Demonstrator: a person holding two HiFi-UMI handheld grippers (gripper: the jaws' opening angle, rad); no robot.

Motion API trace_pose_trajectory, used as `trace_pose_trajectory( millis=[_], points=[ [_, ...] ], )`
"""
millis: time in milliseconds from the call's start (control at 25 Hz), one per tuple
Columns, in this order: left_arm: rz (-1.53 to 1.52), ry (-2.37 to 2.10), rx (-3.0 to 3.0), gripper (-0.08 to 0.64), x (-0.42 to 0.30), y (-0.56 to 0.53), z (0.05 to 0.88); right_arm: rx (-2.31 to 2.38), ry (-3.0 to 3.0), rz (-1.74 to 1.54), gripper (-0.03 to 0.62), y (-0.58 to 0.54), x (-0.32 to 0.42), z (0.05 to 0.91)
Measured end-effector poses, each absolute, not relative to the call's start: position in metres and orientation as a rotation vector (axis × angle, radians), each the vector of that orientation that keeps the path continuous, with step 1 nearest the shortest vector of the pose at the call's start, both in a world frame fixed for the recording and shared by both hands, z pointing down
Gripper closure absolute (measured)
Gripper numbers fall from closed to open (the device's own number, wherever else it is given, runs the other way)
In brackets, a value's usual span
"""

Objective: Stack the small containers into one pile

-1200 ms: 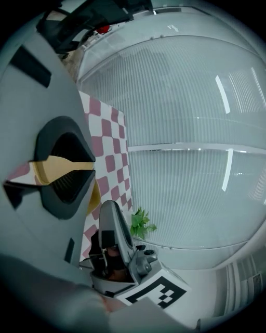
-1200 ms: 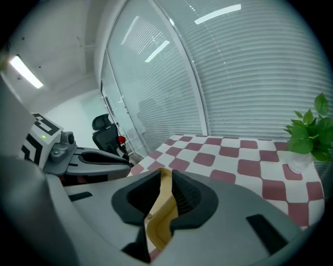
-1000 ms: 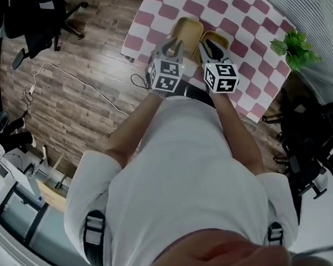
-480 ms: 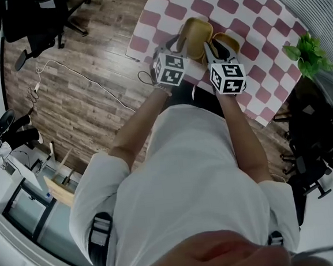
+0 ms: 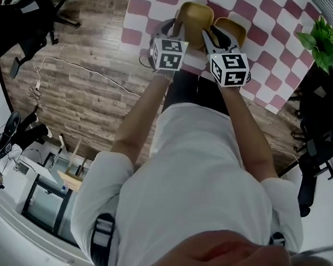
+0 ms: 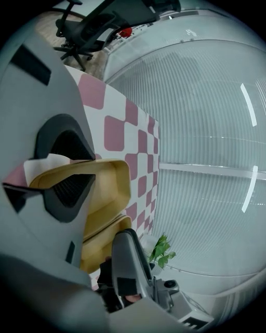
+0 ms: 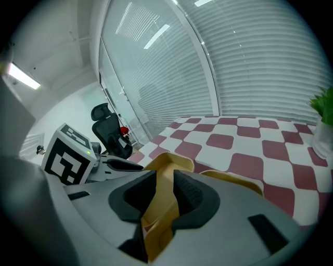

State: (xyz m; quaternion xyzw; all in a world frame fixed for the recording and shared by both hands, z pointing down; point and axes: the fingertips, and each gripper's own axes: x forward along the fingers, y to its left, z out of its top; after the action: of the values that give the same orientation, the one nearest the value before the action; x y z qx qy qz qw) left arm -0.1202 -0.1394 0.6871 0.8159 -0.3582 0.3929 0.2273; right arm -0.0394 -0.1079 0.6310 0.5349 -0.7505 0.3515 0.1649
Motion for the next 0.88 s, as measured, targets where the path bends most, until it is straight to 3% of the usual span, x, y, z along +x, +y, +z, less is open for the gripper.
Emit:
trace_pose_trajectory(
  millis=[240, 880],
  points=[
    [1.037, -1.045, 2.228, 0.511, -0.124, -0.153, 0.692, 1.532, -2.118, 1.028, 0.482, -0.106, -0.037, 0.638],
    [0.834, -1.160, 2.246, 0.517, -0.133, -0.172, 0.595, 1.576, -2.192, 0.951, 0.480, -0.124, -0.032, 0.579]
  ],
)
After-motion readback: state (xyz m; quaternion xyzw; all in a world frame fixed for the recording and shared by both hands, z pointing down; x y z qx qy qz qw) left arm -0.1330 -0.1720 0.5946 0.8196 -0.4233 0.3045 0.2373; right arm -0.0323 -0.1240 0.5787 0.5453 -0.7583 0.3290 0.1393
